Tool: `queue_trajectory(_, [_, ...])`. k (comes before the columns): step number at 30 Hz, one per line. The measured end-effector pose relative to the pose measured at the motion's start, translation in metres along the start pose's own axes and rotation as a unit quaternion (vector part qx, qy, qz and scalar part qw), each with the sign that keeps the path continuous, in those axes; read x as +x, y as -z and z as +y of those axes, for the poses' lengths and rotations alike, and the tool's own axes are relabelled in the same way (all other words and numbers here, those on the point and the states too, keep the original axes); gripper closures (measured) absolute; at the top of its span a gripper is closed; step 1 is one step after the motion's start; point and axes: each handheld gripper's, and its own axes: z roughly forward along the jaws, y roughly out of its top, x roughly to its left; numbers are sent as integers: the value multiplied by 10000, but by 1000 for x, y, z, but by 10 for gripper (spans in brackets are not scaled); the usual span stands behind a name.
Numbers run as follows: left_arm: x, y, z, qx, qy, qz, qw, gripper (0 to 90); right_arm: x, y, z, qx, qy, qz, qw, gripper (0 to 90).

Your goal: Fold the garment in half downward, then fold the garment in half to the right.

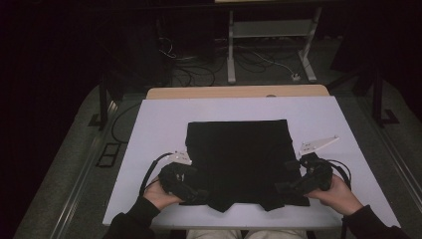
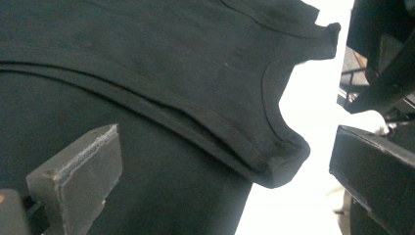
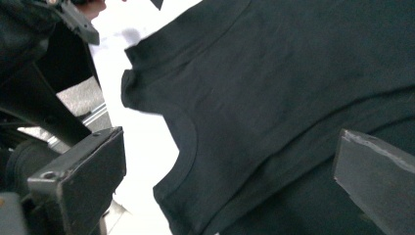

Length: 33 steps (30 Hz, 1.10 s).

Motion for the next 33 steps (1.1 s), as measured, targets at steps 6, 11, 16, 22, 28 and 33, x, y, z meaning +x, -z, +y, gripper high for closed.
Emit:
queue_trajectory(6, [4, 11, -8, -326, 219, 115, 9992, 0, -4, -7, 16, -52, 103, -48, 9999, 0])
queue_trajectory(11, [5, 19, -15, -385, 267, 240, 9986, 0, -4, -18, 27, -24, 151, -76, 9999, 0])
queue_trajectory(16, [7, 27, -23, -485, 291, 397, 9976, 0, -5, -24, 36, -76, 221, -219, 9995, 0])
queue_trajectory(22, [9, 36, -30, -653, 336, 618, 9954, 0, -12, -29, 41, -103, 194, -271, 9994, 0])
queue_trajectory(28, [10, 42, -35, -799, 402, 758, 9931, 0, -18, -34, 49, -177, 234, -325, 9990, 0])
queue_trajectory(33, [10, 46, -40, -827, 419, 904, 9916, 0, -20, -41, 60, -174, 313, -345, 9988, 0])
